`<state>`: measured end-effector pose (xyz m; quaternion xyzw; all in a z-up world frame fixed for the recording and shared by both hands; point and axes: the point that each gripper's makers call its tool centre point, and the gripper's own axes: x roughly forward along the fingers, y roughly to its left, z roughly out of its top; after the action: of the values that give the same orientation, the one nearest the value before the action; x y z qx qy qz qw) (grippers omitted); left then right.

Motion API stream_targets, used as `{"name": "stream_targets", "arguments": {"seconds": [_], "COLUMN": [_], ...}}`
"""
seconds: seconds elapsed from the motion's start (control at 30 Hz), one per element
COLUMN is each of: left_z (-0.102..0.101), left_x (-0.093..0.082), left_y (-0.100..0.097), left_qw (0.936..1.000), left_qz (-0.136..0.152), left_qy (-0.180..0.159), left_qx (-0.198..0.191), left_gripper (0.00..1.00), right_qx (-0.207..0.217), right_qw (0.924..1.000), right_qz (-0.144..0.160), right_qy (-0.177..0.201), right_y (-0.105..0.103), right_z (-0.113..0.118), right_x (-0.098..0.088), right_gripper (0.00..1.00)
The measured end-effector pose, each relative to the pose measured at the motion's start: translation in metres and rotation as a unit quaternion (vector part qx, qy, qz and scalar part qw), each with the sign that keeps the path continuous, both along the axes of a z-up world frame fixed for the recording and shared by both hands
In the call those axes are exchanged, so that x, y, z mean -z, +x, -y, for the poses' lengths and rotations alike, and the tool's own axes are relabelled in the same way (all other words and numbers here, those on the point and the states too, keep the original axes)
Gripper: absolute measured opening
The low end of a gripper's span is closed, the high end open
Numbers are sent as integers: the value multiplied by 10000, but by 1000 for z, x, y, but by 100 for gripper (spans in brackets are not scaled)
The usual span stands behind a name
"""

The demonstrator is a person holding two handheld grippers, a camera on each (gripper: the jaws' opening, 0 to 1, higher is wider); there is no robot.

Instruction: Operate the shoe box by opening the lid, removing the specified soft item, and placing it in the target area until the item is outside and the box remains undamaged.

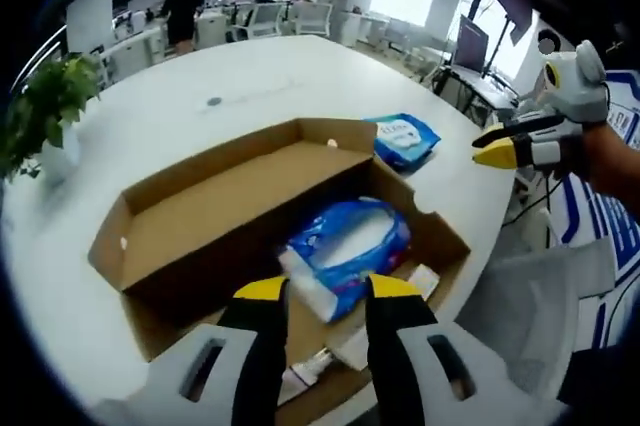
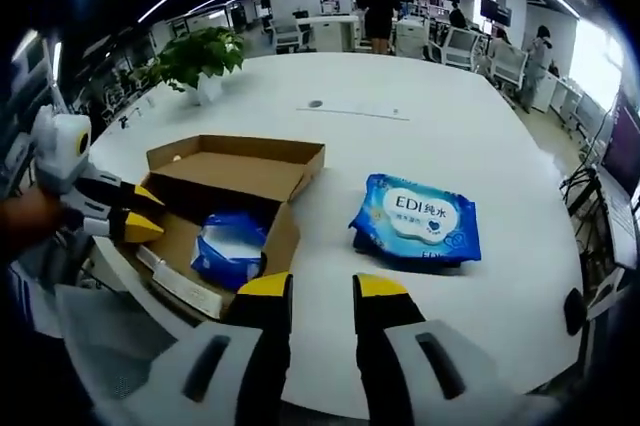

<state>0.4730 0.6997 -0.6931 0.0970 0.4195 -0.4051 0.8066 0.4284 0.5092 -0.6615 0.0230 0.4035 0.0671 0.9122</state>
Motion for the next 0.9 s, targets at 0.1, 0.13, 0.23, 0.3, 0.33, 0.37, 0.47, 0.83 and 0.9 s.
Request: {"name": "stream_targets", "arguments": {"seconds": [0.1,0.13,0.23,0.3,0.33,0.37,0.47,0.83,0.9], "left_z": [8,5,9,9,10,11,12,20,20], "left_x": [6,12,19,28,31,36,43,60,63], "left_y": [3,4,11,11,11,12,14,24,28], "left_qw": [9991,9983,9992,9985,9976,9973,9970,9950,9946], "left_qz": [-241,-401,-231,-393,-489,-533,-546,-516,-454], "left_qy": [-286,-237,-112,-34,-103,-63,20,113,103], "left_qx": [-217,-357,-294,-378,-469,-494,-547,-854,-931], "left_gripper": [27,27,27,26,26,25,26,27,28], "right_qx": [-79,-103,-171,-245,-280,-283,-305,-467,-490], "right_qw": [10000,9999,9998,9997,9996,9996,9995,9988,9987], "right_qz": [-20,-30,-61,-72,-92,-97,-112,-117,-119], "right_qy": [-3,-4,14,-13,-13,-10,14,3,18], "right_y": [2,2,1,-1,-2,-2,-3,-2,-1], "right_z": [-5,-6,-9,-9,-9,-9,-7,-5,-5], "right_x": [2,3,5,7,8,9,10,14,15], "right_gripper": [22,22,22,22,22,22,22,22,21]}}
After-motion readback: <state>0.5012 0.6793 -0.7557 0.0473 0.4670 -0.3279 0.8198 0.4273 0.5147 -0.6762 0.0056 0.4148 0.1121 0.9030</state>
